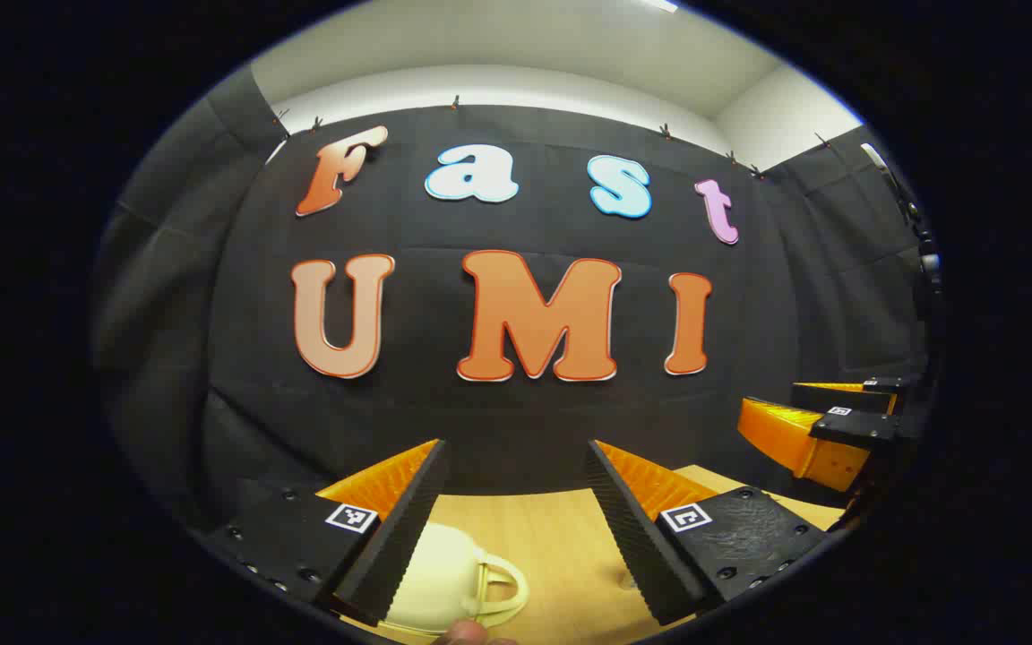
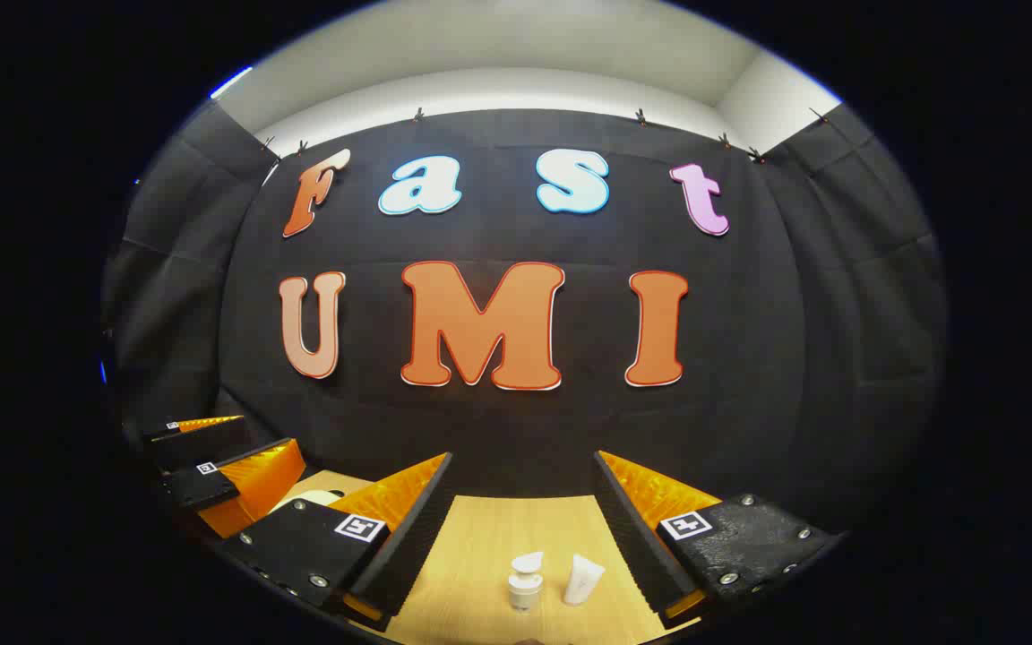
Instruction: First open the suitcase, pack the skin care products into it, and then close the suitcase.
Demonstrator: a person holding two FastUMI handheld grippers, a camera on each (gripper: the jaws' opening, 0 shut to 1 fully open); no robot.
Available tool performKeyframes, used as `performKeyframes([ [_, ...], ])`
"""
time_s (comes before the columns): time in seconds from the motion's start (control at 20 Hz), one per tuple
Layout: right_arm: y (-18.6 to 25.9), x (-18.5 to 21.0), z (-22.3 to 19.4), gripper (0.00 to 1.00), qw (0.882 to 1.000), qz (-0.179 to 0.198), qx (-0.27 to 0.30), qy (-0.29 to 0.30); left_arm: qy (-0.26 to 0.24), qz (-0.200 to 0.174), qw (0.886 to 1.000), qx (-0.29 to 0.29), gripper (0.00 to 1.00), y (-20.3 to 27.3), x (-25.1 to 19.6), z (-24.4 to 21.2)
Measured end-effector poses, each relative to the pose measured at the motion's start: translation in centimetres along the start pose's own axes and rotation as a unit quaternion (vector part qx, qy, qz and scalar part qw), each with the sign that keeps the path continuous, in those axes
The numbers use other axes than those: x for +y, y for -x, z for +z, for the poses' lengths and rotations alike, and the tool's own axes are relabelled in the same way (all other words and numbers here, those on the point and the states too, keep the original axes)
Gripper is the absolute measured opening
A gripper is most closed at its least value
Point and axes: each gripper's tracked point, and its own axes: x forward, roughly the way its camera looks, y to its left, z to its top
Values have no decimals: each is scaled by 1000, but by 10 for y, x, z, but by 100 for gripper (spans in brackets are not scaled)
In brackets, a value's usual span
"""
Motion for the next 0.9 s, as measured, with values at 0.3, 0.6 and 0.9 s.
performKeyframes([
  [0.3, 0, -3, -3, 96, 999, 16, -7, 28, -16, 25, 999, -12, 99, -14, -6, 10],
  [0.6, 1, -6, -3, 96, 999, 21, -6, 37, -16, 36, 999, -26, 100, -17, -6, 13],
  [0.9, 1, -20, -5, 96, 999, 19, -7, 43, -33, 32, 999, -18, 99, -21, -12, 6],
])
